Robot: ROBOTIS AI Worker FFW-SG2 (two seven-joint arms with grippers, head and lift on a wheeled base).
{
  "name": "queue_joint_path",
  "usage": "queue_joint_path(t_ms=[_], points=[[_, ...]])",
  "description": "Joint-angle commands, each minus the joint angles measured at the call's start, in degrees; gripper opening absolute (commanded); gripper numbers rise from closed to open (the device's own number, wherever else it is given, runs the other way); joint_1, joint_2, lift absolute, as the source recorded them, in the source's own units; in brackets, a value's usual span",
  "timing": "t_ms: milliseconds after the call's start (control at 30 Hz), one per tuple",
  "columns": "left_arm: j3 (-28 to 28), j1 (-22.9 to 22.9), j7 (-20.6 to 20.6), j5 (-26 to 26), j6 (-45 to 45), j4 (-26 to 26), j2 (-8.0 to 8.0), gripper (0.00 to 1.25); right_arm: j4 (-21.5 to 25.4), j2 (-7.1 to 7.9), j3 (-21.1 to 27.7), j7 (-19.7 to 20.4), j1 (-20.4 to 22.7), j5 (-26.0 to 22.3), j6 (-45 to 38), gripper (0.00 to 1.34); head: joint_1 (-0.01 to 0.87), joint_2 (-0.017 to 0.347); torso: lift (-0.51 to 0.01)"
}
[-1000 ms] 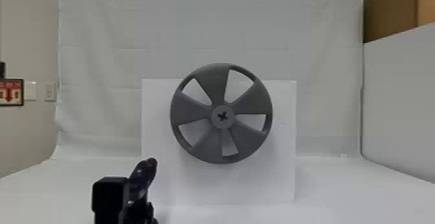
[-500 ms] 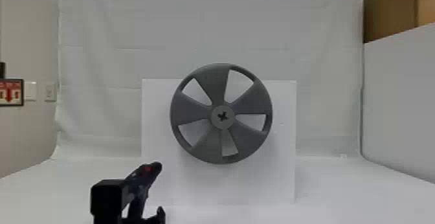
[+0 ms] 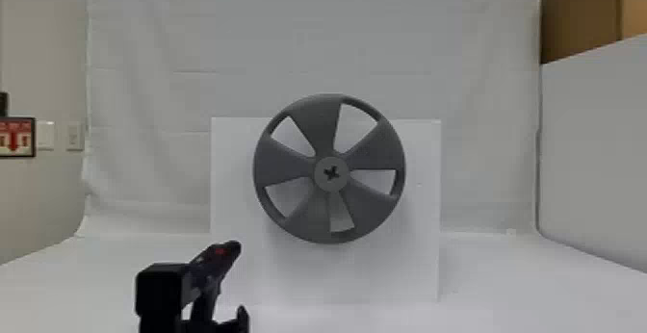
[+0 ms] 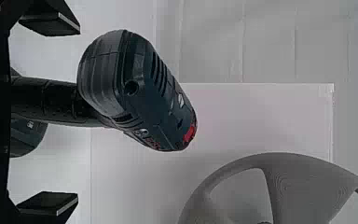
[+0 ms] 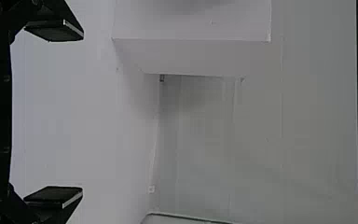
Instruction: Grasp the drill and bring into the middle of wheel
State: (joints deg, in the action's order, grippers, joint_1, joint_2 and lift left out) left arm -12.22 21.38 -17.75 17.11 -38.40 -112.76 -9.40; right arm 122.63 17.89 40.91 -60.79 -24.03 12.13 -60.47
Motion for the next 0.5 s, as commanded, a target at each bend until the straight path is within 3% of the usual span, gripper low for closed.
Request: queue_joint_path(t_ms=[0,167,300,467], points=[[1.9,-0.7,4.0,-0.5,0.6,0.0,0.0,1.21,0.0,-0.05,0.0,0.0,0.0,0.0,0.0,1.21,0.0,0.0,-0.406],[4.6,-1.3,11.2,-1.3,0.7,0.0,0.0,1.21,0.0,-0.05,0.7,0.0,0.3,-0.4,0.0,1.21,0.0,0.0,-0.406],[7.2,-1.4,20.2,-3.8,0.6,0.0,0.0,1.21,0.0,-0.05,1.1,0.0,0.6,-0.7,0.0,1.21,0.0,0.0,-0.406],[10.3,-1.4,27.8,-5.1,0.6,0.0,0.0,1.21,0.0,-0.05,1.2,0.0,0.6,-0.8,0.0,1.21,0.0,0.0,-0.406]])
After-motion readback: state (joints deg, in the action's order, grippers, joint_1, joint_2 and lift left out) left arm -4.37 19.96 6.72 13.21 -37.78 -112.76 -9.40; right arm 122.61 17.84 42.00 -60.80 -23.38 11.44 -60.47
